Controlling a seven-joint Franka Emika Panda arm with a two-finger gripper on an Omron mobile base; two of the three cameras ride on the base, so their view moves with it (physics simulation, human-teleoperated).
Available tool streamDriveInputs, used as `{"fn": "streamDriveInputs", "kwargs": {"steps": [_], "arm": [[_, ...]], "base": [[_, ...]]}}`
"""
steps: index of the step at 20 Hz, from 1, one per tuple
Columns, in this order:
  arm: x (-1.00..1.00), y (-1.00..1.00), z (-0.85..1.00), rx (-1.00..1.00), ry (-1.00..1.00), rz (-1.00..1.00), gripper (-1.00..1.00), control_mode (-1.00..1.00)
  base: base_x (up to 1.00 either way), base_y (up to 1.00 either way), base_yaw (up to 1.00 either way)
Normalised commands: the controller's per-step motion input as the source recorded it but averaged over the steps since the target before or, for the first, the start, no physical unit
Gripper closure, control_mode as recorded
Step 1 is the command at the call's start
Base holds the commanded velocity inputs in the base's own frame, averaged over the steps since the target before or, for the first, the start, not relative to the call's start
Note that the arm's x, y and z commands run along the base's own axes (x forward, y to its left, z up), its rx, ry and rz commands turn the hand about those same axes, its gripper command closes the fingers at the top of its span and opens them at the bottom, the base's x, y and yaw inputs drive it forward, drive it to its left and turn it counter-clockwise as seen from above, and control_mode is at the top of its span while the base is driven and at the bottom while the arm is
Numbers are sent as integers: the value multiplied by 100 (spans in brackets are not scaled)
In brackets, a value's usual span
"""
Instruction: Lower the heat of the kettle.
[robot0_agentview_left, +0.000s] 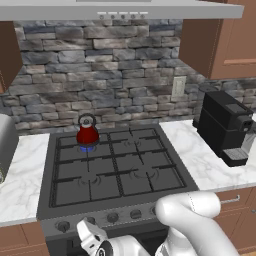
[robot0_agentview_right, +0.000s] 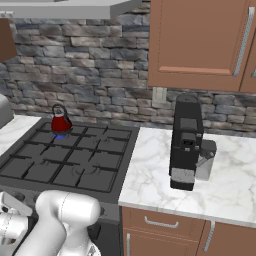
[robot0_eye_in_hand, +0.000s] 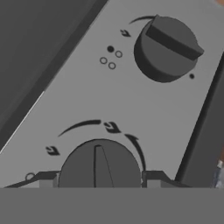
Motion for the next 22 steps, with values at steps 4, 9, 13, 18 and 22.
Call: {"fn": "streamDriveInputs", "kwargs": {"steps": [4,9,13,18,22], "arm": [[1,4,-6,27,-2,-4,100,-100],[0,7,-2,31,0,-9,100,-100],[0,4,0,29,0,-10,100,-100],[0,0,-2,33,-2,-13,100,-100],[0,0,-1,39,-5,-13,100,-100]], "base": [[0,0,0],[0,0,0],[0,0,0],[0,0,0],[0,0,0]]}}
